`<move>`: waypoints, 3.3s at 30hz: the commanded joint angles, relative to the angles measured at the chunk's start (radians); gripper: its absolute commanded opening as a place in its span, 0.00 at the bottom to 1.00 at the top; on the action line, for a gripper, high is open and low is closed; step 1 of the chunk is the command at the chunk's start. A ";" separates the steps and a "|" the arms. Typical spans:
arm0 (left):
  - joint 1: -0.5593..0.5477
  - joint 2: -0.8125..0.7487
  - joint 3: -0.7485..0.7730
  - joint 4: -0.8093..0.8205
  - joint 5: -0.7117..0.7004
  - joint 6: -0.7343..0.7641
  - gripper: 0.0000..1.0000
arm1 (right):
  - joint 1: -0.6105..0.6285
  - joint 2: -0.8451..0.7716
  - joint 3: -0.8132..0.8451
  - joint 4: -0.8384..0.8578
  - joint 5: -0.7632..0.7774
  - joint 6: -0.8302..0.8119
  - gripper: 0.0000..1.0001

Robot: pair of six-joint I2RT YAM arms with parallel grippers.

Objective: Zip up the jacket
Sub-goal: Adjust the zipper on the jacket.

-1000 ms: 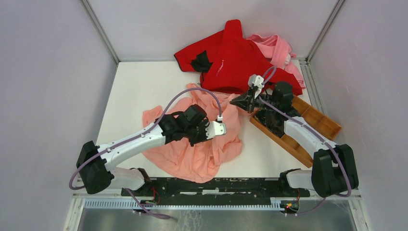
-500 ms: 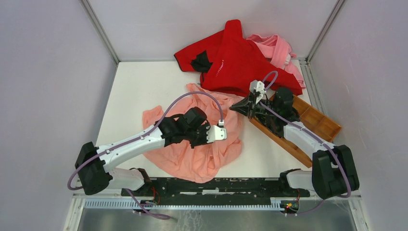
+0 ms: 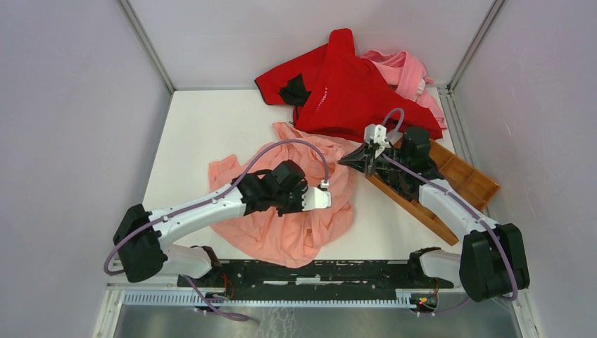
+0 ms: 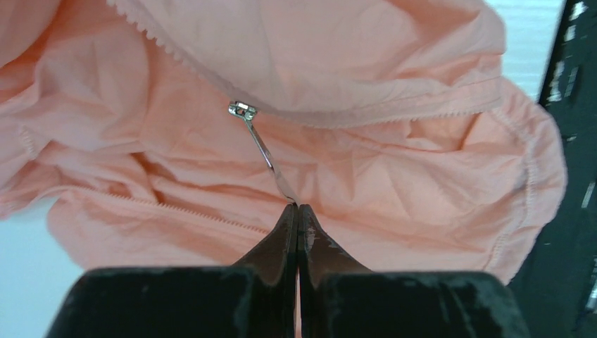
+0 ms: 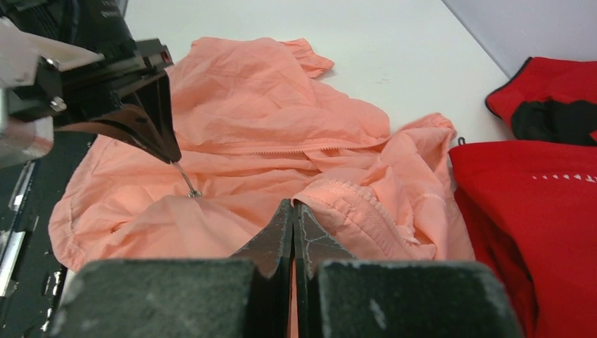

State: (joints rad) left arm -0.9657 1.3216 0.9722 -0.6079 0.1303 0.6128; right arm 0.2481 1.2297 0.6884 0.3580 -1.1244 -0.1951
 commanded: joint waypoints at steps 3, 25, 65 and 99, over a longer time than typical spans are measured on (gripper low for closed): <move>-0.003 -0.135 -0.040 0.000 -0.127 0.092 0.02 | -0.031 -0.014 0.052 -0.047 0.102 -0.036 0.00; -0.143 -0.129 -0.054 0.044 0.052 0.199 0.02 | 0.012 0.058 0.059 0.145 0.024 0.157 0.00; 0.161 -0.225 -0.235 0.706 0.484 -0.710 0.60 | -0.004 -0.015 -0.024 -0.056 -0.106 -0.140 0.00; 0.320 0.169 -0.379 1.708 0.479 -1.006 0.83 | 0.104 0.073 0.371 -0.614 -0.150 -0.497 0.02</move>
State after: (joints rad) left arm -0.6624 1.4525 0.5602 0.9154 0.5106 -0.2935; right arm 0.3397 1.3140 1.0348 -0.2649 -1.2644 -0.6872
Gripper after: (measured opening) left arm 0.838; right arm 0.022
